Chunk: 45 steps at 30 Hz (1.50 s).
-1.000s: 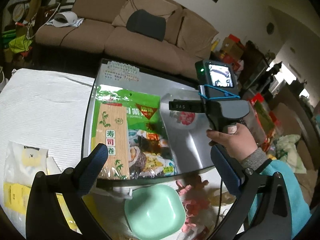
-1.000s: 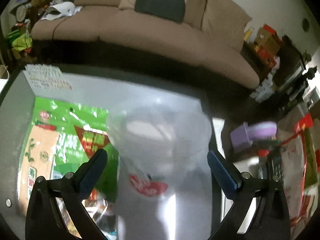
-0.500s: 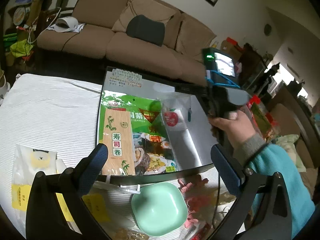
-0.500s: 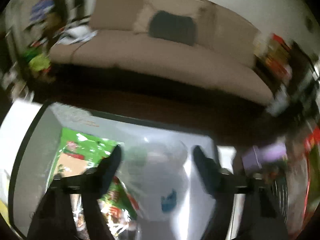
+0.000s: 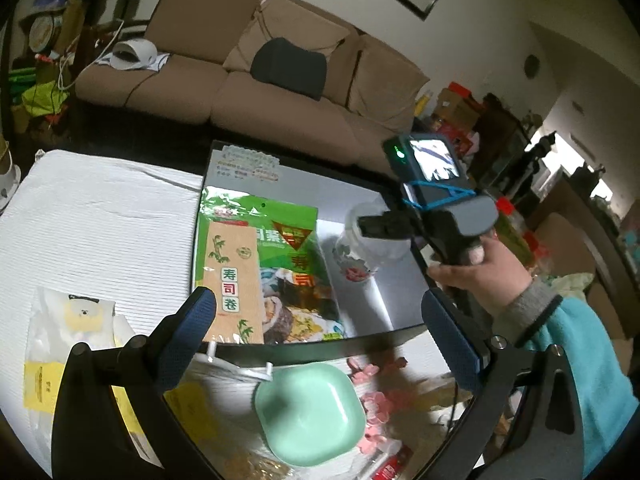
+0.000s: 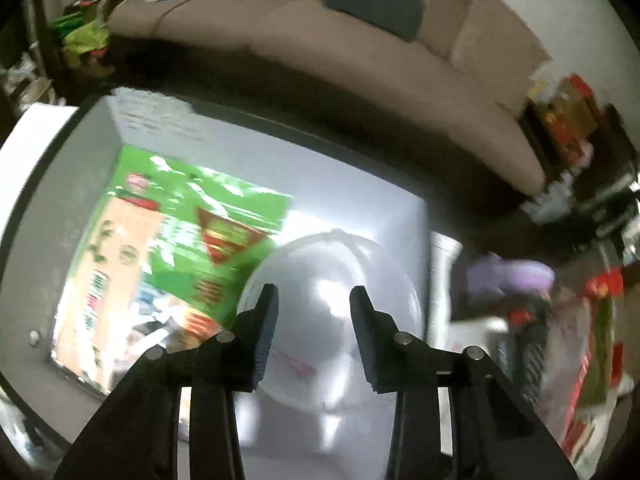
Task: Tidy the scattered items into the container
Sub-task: 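Lift the clear tub into the black box beside the seaweed bag and release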
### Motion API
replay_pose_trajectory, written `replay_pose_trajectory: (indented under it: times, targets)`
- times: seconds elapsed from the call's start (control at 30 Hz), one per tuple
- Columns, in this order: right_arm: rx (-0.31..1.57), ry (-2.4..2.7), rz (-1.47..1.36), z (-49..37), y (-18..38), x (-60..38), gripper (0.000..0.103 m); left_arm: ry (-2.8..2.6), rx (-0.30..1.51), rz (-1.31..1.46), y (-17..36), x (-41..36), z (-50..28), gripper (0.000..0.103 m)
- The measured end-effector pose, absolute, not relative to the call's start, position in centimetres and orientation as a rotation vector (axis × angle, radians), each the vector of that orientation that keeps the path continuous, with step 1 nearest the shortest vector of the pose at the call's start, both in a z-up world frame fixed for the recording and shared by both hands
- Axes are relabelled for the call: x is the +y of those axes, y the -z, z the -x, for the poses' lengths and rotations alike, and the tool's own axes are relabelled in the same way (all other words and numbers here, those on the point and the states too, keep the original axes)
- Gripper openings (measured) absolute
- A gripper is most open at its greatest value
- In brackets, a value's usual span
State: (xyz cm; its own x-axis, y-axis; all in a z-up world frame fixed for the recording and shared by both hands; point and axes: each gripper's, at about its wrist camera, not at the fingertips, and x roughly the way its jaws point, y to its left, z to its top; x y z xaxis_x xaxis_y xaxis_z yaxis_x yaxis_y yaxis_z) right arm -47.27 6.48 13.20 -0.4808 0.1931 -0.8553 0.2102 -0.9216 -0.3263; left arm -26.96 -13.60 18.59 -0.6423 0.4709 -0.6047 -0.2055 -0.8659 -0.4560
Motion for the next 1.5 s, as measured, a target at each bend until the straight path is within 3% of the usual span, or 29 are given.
replay_pose_trajectory:
  times: [0.13,0.27,0.47,0.67,0.93,1.17,1.23,1.4,1.5]
  targets:
    - [0.499,2.661,-1.531,45.6,-15.3,8.9,0.041,-2.498,-0.479,1.047,-19.8,-13.1,25.4,0.103]
    - [0.536,2.592,-1.516,43.7,-16.0,8.0,0.042,-2.503,-0.492,1.037,-20.1,-13.4,23.2,0.103]
    - [0.865,2.443,-1.619,41.8,-13.5,5.0,0.052,-2.558,-0.383,1.058,-18.8,-12.3,19.9,0.103]
    - [1.000,2.406,-1.683,42.8,-10.4,5.1,0.051,-2.532,-0.349,1.082,-16.9,-11.1,17.6,0.103]
    - [1.220,2.436,-1.675,45.4,-7.6,5.1,0.055,-2.471,-0.437,1.108,-15.5,-12.1,18.7,0.103]
    - [1.540,2.392,-1.569,47.3,-5.4,3.8,0.054,-2.472,-0.475,1.170,-13.7,-12.8,19.6,0.103]
    - [1.618,2.368,-1.539,47.8,-4.7,3.8,0.059,-2.470,-0.466,1.170,-13.6,-12.7,19.6,0.103]
    - [1.652,2.353,-1.525,48.1,-4.0,4.2,0.065,-2.469,-0.458,1.181,-13.2,-12.5,19.8,0.103]
    - [1.534,2.386,-1.526,47.4,-5.9,4.0,0.067,-2.469,-0.446,1.177,-13.2,-12.3,19.7,0.103]
